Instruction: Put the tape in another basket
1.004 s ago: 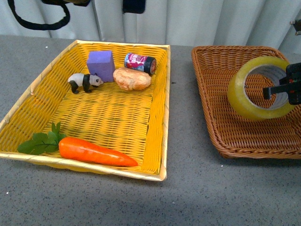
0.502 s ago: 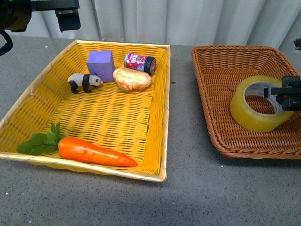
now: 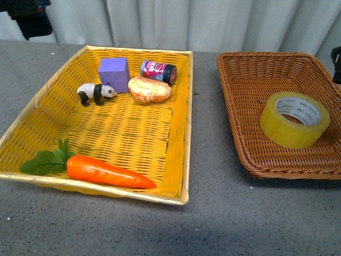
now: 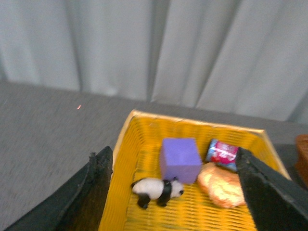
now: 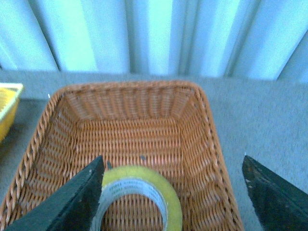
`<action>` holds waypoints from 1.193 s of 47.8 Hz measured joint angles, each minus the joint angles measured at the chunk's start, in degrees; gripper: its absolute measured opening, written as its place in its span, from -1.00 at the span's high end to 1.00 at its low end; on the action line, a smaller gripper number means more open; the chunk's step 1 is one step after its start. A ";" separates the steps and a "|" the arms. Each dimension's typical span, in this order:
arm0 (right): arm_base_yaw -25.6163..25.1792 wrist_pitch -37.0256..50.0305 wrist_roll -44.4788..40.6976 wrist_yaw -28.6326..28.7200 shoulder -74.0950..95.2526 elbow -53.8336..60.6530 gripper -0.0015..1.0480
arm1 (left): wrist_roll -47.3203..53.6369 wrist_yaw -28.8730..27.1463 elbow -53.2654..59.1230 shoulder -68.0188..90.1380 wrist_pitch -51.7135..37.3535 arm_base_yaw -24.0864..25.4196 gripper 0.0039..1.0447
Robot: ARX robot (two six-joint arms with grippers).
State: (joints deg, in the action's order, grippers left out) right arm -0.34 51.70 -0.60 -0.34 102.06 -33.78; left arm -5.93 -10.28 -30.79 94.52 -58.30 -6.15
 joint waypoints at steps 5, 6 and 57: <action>0.17 18.38 -0.02 0.04 -0.92 8.11 -0.25 | 3.28 5.33 6.19 -2.67 -8.66 0.74 -0.13; 0.24 19.39 -0.02 0.07 -1.31 8.70 -0.21 | 3.52 5.44 6.71 -3.02 -8.79 0.85 -0.10; 0.33 -8.15 0.00 0.24 -56.41 32.59 0.98 | 5.49 10.27 29.59 -51.65 17.07 6.01 0.93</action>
State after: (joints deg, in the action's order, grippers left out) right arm -0.01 43.55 -0.60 -0.10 45.65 -1.19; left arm -0.45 -0.01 -1.19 42.87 -41.23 -0.14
